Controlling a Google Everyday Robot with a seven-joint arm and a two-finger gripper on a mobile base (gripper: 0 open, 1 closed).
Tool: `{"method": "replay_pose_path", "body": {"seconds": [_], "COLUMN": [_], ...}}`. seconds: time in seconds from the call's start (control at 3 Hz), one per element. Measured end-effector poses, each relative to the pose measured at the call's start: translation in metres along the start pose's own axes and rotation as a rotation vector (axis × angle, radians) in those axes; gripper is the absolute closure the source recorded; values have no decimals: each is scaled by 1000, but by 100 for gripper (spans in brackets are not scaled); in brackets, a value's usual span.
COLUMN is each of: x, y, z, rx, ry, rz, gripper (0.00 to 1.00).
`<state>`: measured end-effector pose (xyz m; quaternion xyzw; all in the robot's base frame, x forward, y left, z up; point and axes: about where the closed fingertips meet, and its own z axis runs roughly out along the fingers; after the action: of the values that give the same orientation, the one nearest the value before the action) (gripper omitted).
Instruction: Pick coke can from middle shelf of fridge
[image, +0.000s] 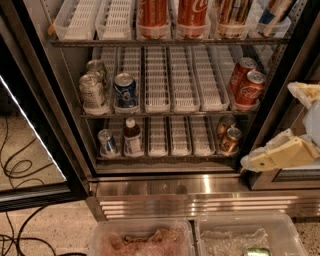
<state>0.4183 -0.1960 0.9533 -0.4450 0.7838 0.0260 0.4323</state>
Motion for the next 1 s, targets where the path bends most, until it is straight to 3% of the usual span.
{"method": "replay_pose_path", "body": {"seconds": [0.33, 0.67, 1.0], "x": [14, 44, 38], "y": [25, 41, 30], "z": [25, 54, 52], "rx": [54, 124, 200], "ry": [-73, -120, -156], "rz": [152, 230, 236], "gripper": [0, 0, 0]}}
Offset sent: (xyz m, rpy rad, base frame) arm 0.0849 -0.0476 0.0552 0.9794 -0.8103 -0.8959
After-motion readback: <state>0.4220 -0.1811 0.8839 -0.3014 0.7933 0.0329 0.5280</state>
